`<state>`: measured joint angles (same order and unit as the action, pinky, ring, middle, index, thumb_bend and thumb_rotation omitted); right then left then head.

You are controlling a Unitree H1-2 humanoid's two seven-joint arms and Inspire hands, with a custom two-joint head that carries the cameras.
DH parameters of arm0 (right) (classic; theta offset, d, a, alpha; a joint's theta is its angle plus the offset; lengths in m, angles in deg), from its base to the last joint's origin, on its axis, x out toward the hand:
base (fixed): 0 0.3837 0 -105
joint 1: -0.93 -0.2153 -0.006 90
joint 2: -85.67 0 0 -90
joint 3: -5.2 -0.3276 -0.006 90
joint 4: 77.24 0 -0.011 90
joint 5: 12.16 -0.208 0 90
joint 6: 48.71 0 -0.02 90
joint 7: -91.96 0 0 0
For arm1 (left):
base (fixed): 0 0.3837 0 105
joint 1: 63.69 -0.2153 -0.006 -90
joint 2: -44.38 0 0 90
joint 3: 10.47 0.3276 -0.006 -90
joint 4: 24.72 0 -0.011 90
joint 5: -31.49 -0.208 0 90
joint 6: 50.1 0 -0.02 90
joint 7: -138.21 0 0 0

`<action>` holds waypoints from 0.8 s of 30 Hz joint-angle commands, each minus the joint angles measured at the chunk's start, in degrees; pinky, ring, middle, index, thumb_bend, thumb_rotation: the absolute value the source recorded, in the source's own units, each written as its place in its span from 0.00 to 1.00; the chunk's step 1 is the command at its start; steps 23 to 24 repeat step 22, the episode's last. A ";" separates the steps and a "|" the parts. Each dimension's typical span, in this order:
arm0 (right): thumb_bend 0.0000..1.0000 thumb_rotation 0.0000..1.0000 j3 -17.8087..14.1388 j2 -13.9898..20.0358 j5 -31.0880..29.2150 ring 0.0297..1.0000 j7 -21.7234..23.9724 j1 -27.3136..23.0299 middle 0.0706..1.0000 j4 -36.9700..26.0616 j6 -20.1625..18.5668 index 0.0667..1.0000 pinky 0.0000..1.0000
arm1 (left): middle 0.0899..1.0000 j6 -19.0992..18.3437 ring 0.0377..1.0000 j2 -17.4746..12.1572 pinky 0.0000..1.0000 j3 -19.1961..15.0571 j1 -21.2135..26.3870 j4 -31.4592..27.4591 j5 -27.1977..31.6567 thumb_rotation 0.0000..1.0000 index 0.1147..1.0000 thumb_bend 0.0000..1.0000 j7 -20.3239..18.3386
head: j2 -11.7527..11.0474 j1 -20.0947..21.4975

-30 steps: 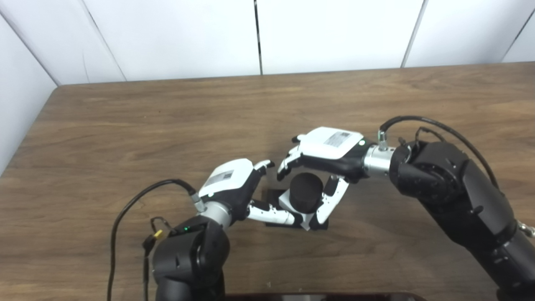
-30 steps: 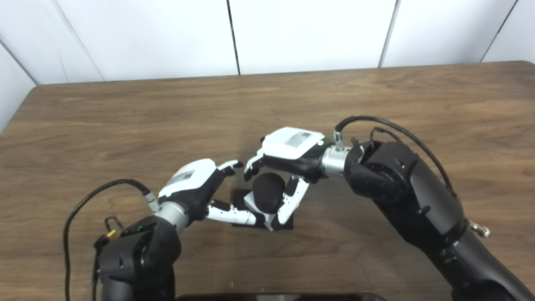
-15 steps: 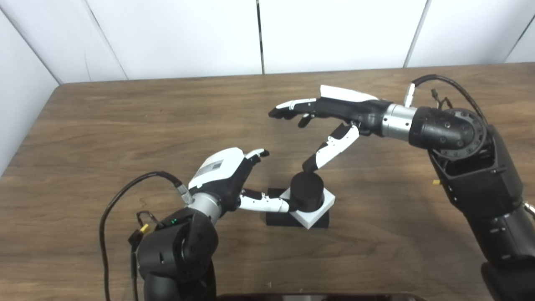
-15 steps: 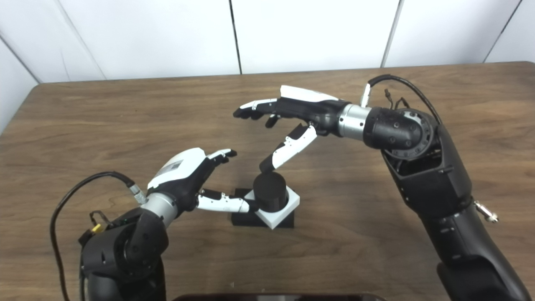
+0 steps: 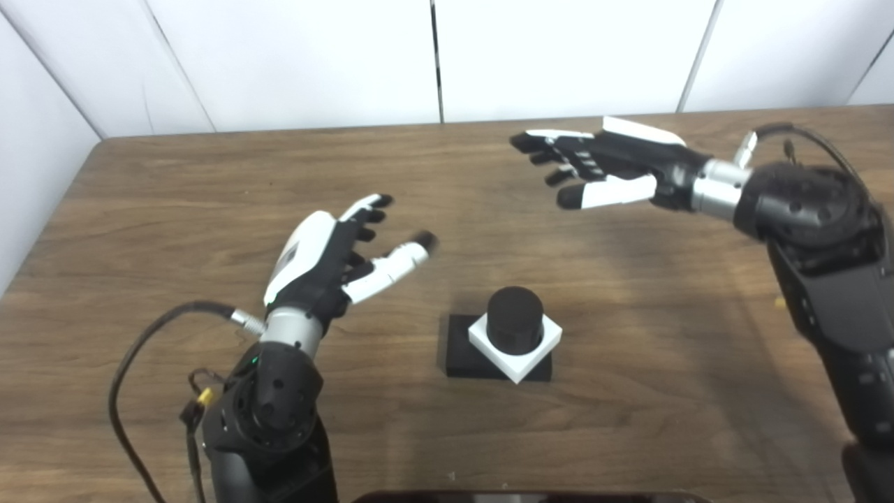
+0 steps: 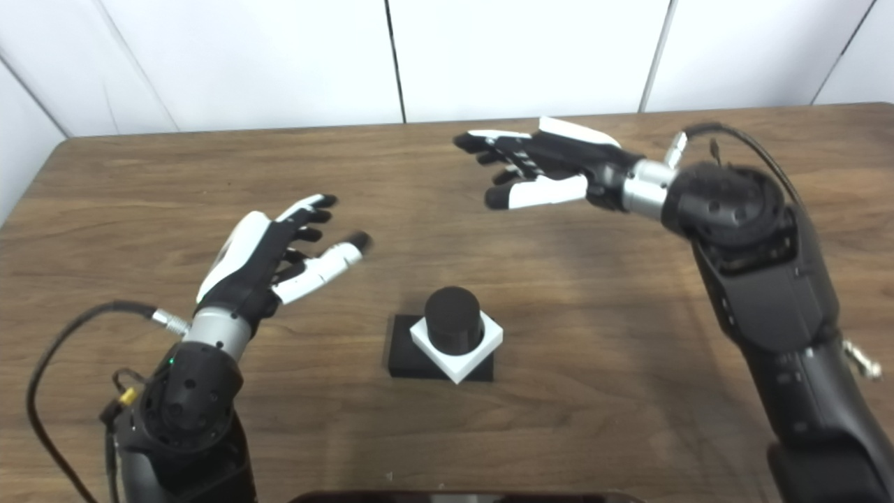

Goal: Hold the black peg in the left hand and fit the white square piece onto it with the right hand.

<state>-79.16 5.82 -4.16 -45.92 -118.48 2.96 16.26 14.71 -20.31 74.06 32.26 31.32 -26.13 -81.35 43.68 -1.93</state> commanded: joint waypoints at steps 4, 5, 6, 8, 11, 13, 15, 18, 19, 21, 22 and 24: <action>0.65 0.96 -7.26 -4.52 -4.81 0.99 -7.90 1.74 1.00 -0.07 -1.89 0.99 0.96 | 0.95 0.16 0.92 2.37 0.87 -0.99 -0.76 3.06 15.85 0.98 0.98 0.34 11.19 | 0.07 0.68; 0.61 0.98 -8.21 -5.35 -5.54 0.99 -8.96 2.35 1.00 0.29 -1.90 1.00 0.98 | 0.96 -0.35 0.94 2.28 0.90 -1.43 -0.88 3.36 18.67 0.99 0.99 0.36 12.43 | 0.13 0.95; 0.60 0.99 -9.15 -6.33 -6.12 1.00 -10.46 3.04 1.00 0.57 -1.89 1.00 0.99 | 0.98 -0.36 0.97 2.38 0.94 -2.12 -1.06 3.75 21.99 0.99 1.00 0.40 13.79 | 0.18 1.07; 0.59 1.00 -10.59 -8.43 -6.73 1.00 -13.83 4.34 1.00 0.62 -1.89 1.00 1.00 | 1.00 -0.81 0.99 3.08 0.99 -3.93 -1.35 4.59 28.98 1.00 1.00 0.47 16.45 | 0.29 1.58; 0.59 1.00 -12.40 -10.88 -7.27 1.00 -18.65 6.29 1.00 0.54 -1.89 1.00 1.00 | 1.00 -0.85 1.00 3.08 1.00 -4.95 -1.73 5.90 35.68 1.00 1.00 0.53 20.86 | 0.40 2.35; 0.60 1.00 -13.03 -11.61 -8.07 1.00 -20.57 7.22 1.00 0.42 -1.86 1.00 1.00 | 1.00 -0.88 1.00 2.24 1.00 -4.65 -2.02 6.41 38.40 0.99 1.00 0.54 22.89 | 0.46 2.85; 0.60 1.00 -14.08 -12.21 -9.29 1.00 -22.26 8.49 1.00 0.55 -0.92 1.00 1.00 | 1.00 -0.69 1.00 1.02 1.00 -4.11 -2.56 6.87 40.90 1.00 1.00 0.57 24.28 | 0.46 2.85; 0.59 1.00 -15.21 -12.46 -9.87 1.00 -25.01 10.36 1.00 0.89 1.12 1.00 1.00 | 1.00 0.05 1.00 -0.60 1.00 -3.28 -3.59 7.33 43.76 1.00 1.00 0.57 25.96 | 0.51 3.09; 0.59 1.00 -15.40 -12.38 -9.76 1.00 -25.84 10.82 1.00 0.91 1.52 1.00 1.00 | 1.00 0.34 1.00 -1.12 1.00 -3.07 -3.86 7.50 44.75 1.00 1.00 0.57 26.28 | 0.59 3.55; 0.59 1.00 -15.45 -11.68 -9.58 1.00 -26.75 11.76 1.00 0.66 1.48 1.00 1.00 | 1.00 1.60 1.00 -1.66 1.00 -3.00 -4.22 7.96 47.36 1.00 1.00 0.57 27.10 | 0.67 4.07; 0.59 1.00 -15.48 -11.17 -9.79 1.00 -26.83 12.35 1.00 0.43 1.30 1.00 1.00 | 1.00 1.92 1.00 -1.87 1.00 -2.81 -4.39 8.04 48.17 1.00 1.00 0.57 27.57 | 0.67 4.07; 0.59 1.00 -15.48 -11.17 -9.79 1.00 -26.83 12.35 1.00 0.43 1.30 1.00 1.00 | 1.00 1.92 1.00 -1.87 1.00 -2.81 -4.39 8.04 48.17 1.00 1.00 0.57 27.57 | 0.67 4.07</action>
